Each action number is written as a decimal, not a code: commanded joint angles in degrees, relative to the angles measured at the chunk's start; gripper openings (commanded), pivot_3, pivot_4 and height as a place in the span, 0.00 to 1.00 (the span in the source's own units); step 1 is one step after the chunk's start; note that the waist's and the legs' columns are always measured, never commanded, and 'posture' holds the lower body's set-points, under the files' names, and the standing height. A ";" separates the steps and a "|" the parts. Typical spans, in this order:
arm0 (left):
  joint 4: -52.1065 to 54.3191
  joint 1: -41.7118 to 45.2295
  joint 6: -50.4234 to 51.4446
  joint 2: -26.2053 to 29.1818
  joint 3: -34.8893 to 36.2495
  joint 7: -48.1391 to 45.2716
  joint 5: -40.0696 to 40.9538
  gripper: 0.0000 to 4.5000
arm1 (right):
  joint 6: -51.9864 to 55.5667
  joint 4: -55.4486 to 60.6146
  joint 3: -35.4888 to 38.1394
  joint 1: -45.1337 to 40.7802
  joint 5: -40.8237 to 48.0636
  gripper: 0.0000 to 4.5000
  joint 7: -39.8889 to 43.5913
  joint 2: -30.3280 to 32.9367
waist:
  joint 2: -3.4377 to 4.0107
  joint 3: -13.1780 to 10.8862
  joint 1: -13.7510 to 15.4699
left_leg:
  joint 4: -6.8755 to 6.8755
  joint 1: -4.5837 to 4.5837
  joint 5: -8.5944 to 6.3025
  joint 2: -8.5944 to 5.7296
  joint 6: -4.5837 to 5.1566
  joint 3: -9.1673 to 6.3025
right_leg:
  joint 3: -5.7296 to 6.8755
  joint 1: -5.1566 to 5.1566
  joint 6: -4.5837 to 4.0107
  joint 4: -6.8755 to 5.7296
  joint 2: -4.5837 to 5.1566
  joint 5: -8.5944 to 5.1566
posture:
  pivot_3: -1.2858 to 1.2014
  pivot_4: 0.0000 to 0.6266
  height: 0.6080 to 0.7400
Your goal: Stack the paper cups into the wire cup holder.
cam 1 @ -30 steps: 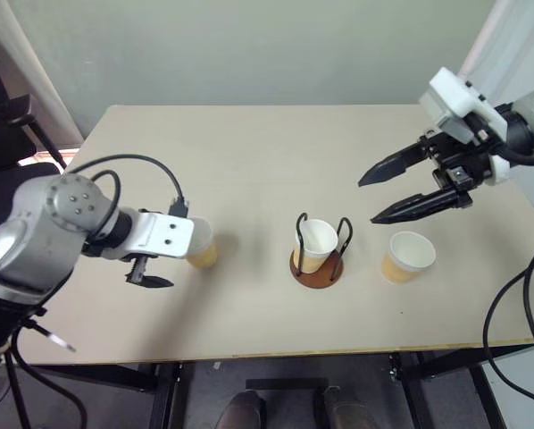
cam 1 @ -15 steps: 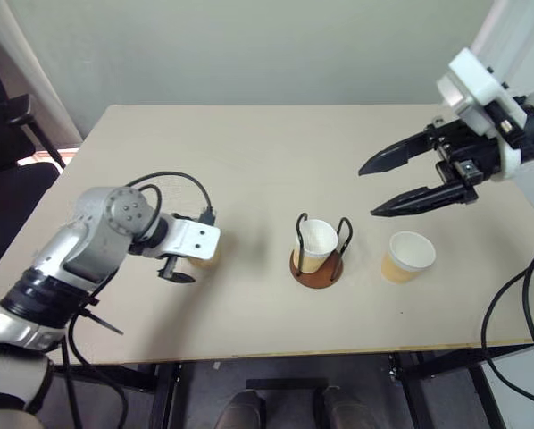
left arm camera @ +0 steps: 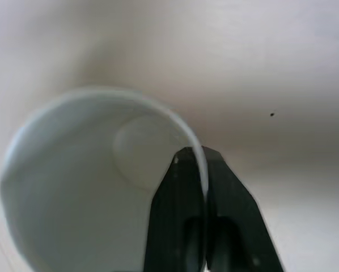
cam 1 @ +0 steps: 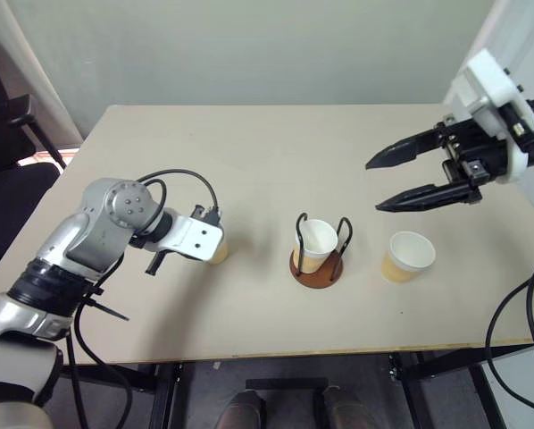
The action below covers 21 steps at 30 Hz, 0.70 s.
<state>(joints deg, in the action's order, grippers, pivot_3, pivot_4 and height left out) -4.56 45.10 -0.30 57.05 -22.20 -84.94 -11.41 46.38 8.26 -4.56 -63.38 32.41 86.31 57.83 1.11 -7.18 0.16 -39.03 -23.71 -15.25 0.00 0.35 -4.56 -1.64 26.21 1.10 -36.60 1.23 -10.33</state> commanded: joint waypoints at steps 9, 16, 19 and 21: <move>0.32 3.04 3.26 0.29 4.36 -3.47 4.67 0.01 | 2.34 1.57 9.59 6.76 6.10 0.70 -7.57 -0.81 | -0.03 0.01 0.17 | -0.02 -0.03 0.07 -0.01 -0.12 0.00 | 0.01 -0.02 0.01 0.05 0.00 0.01 | 0.52 0.24 1.00; 1.05 14.26 10.49 -2.75 3.20 -7.56 15.09 0.01 | 3.56 3.71 11.05 13.15 8.17 0.70 -6.99 3.56 | -0.03 0.01 0.52 | -0.05 -0.18 0.15 -0.02 -0.26 0.02 | 0.01 -0.02 0.16 0.26 0.02 0.10 | 0.52 0.24 1.00; -1.02 20.02 10.22 -3.37 0.18 -7.56 18.34 0.01 | 3.91 5.15 12.14 14.74 9.21 0.70 -7.40 4.62 | -0.03 0.01 0.50 | -0.03 -0.19 0.11 -0.02 -0.20 0.05 | -0.01 -0.03 0.25 0.37 0.02 0.15 | 0.52 0.24 1.00; -2.05 23.14 9.96 -3.45 -1.94 -7.56 21.06 0.01 | 3.93 5.74 12.50 14.87 9.84 0.70 -7.74 5.16 | -0.03 0.01 0.50 | -0.02 -0.21 0.10 -0.01 -0.19 0.05 | 0.00 -0.03 0.27 0.40 0.01 0.16 | 0.52 0.24 1.00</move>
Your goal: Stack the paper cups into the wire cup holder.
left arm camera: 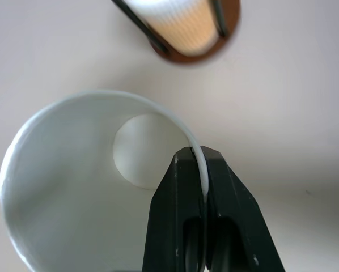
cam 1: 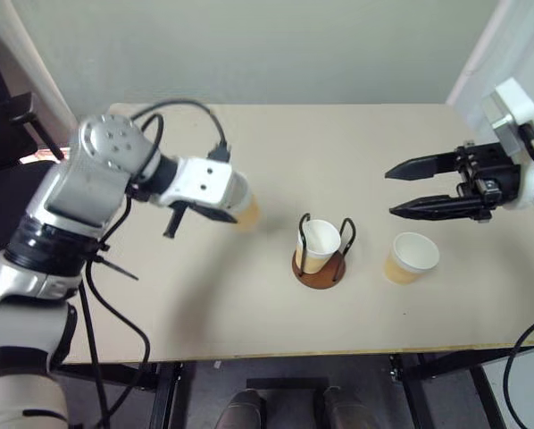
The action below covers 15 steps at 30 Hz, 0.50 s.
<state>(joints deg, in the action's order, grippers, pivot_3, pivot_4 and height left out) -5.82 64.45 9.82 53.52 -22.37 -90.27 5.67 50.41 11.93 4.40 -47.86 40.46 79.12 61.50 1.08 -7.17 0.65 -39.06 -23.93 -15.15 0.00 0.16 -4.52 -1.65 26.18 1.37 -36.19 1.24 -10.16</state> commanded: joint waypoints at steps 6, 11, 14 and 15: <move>-4.95 13.22 -0.33 -2.50 -7.77 -2.23 12.63 0.01 | 1.55 2.39 4.50 -0.60 3.73 0.70 -1.52 2.75 | 0.00 0.00 0.03 | -0.03 -0.11 0.00 0.00 0.00 -0.01 | 0.00 -0.02 0.14 0.21 0.01 0.08 | 0.52 0.24 1.00; -9.27 18.95 -2.10 -6.74 -12.12 -2.23 16.99 0.01 | 1.49 3.31 5.35 0.41 4.36 0.70 -3.32 3.27 | -0.02 -0.01 0.15 | -0.06 -0.12 -0.03 -0.02 0.05 0.01 | -0.03 -0.08 0.26 0.30 0.05 0.11 | 0.52 0.24 1.00; -9.97 20.45 -3.70 -7.81 -15.65 -2.23 19.35 0.01 | 1.53 3.88 5.97 1.21 4.80 0.70 -3.92 3.95 | -0.01 -0.02 0.27 | -0.09 -0.13 -0.06 -0.03 0.10 0.02 | -0.04 -0.10 0.33 0.32 0.06 0.12 | 0.52 0.24 1.00; -10.36 20.71 -4.51 -8.14 -16.70 -2.23 19.52 0.01 | 1.53 4.07 6.15 1.51 4.93 0.70 -4.16 4.11 | -0.02 -0.01 0.31 | -0.09 -0.13 -0.06 -0.04 0.10 0.06 | -0.04 -0.10 0.36 0.32 0.05 0.11 | 0.52 0.24 1.00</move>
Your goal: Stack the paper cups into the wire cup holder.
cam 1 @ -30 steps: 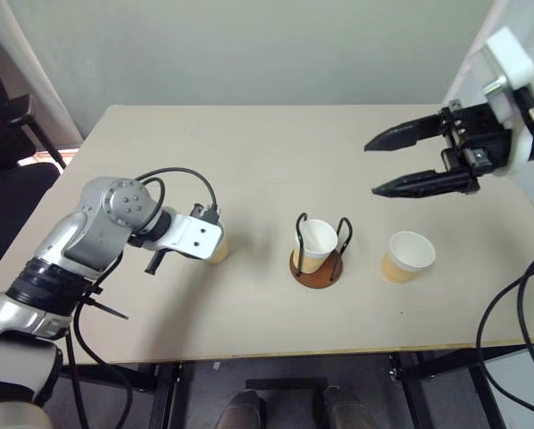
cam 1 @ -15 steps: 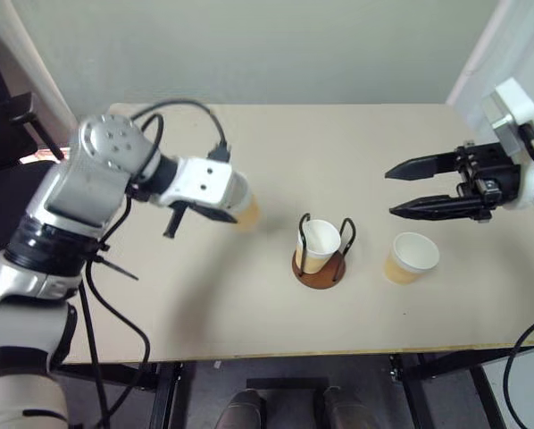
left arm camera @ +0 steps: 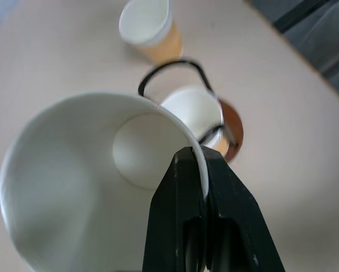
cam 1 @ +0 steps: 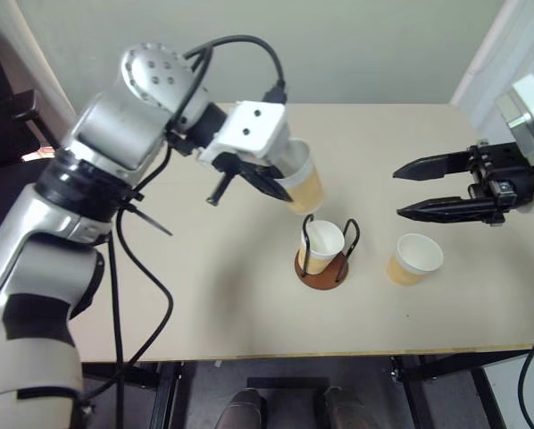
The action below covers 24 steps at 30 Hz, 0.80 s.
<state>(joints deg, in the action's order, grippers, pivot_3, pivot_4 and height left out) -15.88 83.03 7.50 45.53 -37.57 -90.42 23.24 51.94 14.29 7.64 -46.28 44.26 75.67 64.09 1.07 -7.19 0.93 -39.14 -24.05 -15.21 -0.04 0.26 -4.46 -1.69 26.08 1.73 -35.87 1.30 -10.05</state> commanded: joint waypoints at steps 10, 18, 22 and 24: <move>-7.73 5.03 -8.84 -7.96 -6.60 -2.08 0.66 0.01 | 1.20 4.27 6.14 3.29 3.65 0.70 -3.25 3.45 | -0.01 -0.01 0.50 | -0.14 -0.02 -0.02 -0.05 -0.01 0.03 | -0.02 -0.11 0.25 0.05 0.02 0.00 | 0.52 0.24 1.00; -9.34 5.52 -12.72 -9.77 -9.34 -2.08 -1.50 0.01 | 2.36 5.97 8.50 5.51 5.75 0.70 -5.00 4.81 | -0.02 -0.01 0.63 | -0.18 -0.03 -0.06 -0.07 0.01 0.06 | -0.05 -0.16 0.40 0.09 0.02 -0.02 | 0.52 0.24 1.00; -8.00 5.17 -13.09 -9.24 -10.75 -2.08 -1.34 0.01 | 2.32 6.24 8.98 6.32 6.45 0.70 -5.53 5.37 | -0.02 -0.01 0.64 | -0.26 -0.05 -0.06 -0.07 0.01 0.06 | -0.05 -0.18 0.45 0.09 0.01 0.00 | 0.52 0.24 1.00; -7.52 4.94 -13.79 -9.13 -11.37 -2.08 -1.89 0.01 | 2.18 6.33 9.03 6.56 6.68 0.70 -5.79 5.49 | -0.02 -0.01 0.65 | -0.34 -0.07 -0.08 -0.07 0.04 0.06 | -0.05 -0.19 0.48 0.09 0.02 0.00 | 0.52 0.24 1.00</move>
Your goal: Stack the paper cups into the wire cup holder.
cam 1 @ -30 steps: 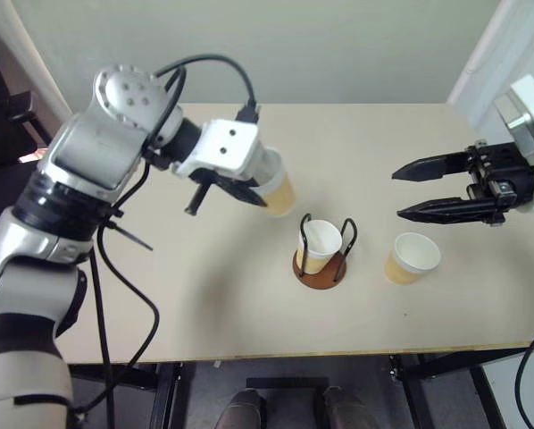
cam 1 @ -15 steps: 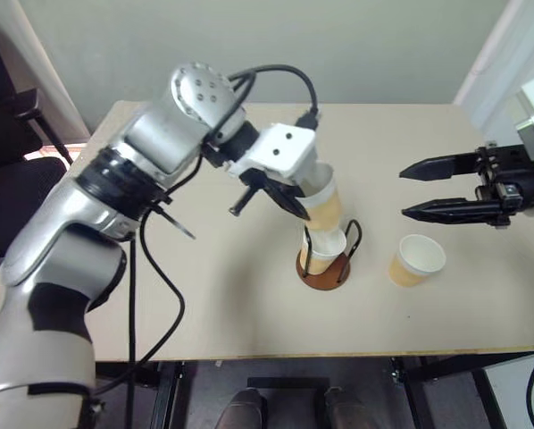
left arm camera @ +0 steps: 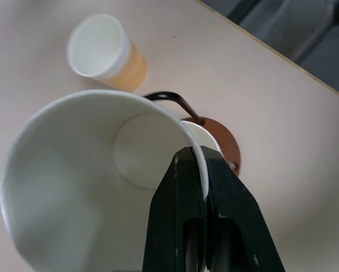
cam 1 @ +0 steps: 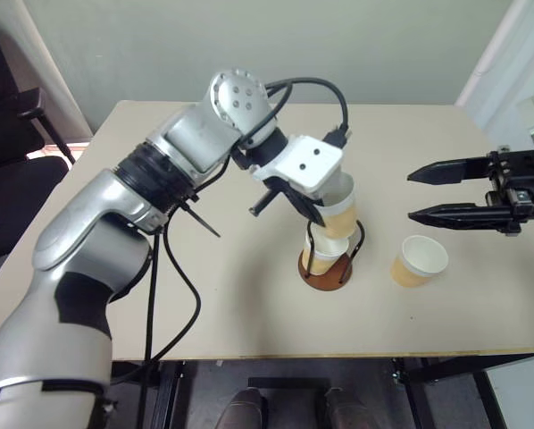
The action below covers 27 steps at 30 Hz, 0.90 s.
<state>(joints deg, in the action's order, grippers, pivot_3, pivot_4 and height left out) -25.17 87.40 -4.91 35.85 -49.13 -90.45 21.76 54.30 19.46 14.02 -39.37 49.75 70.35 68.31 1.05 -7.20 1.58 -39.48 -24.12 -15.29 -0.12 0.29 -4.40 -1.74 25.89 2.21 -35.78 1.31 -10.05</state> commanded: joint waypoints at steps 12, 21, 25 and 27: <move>1.50 -1.37 -6.21 -2.63 1.04 -2.05 -6.50 0.01 | 0.31 1.69 3.41 0.90 2.50 0.70 -0.88 2.54 | 0.00 0.00 0.04 | -0.57 -0.02 -0.27 -0.03 0.32 0.00 | -0.04 -0.22 0.18 0.00 0.00 0.03 | 0.52 0.24 1.00; -2.43 -1.05 -10.85 -5.04 3.25 -2.05 -10.49 0.36 | 0.12 1.31 3.12 1.14 2.73 0.70 -1.11 3.59 | 0.01 0.00 0.09 | -0.56 0.00 -0.30 -0.03 0.34 0.02 | -0.05 -0.24 0.22 0.00 0.00 0.01 | 0.52 0.24 1.00; -3.17 -0.51 -11.60 -4.40 3.03 -2.05 -10.31 0.66 | -0.04 1.05 2.85 0.98 2.42 0.70 -0.98 3.93 | 0.01 0.00 0.09 | -0.57 -0.01 -0.33 -0.03 0.36 0.03 | -0.05 -0.25 0.23 0.01 0.01 0.00 | 0.52 0.24 1.00; -3.47 -0.09 -11.68 -3.94 2.84 -2.05 -10.03 0.82 | -0.16 0.87 2.73 0.88 2.33 0.70 -0.87 4.12 | 0.01 0.00 0.09 | -0.57 -0.01 -0.34 -0.03 0.35 0.03 | -0.06 -0.24 0.24 0.01 0.01 0.00 | 0.52 0.24 1.00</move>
<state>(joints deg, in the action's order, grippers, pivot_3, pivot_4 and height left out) -28.94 85.52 -15.66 31.07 -48.07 -90.50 11.13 54.62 20.22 14.99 -37.69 51.64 69.46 71.14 1.06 -7.19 1.67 -40.05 -24.13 -15.64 -0.15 0.64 -4.37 -1.80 25.65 2.45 -35.76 1.32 -10.05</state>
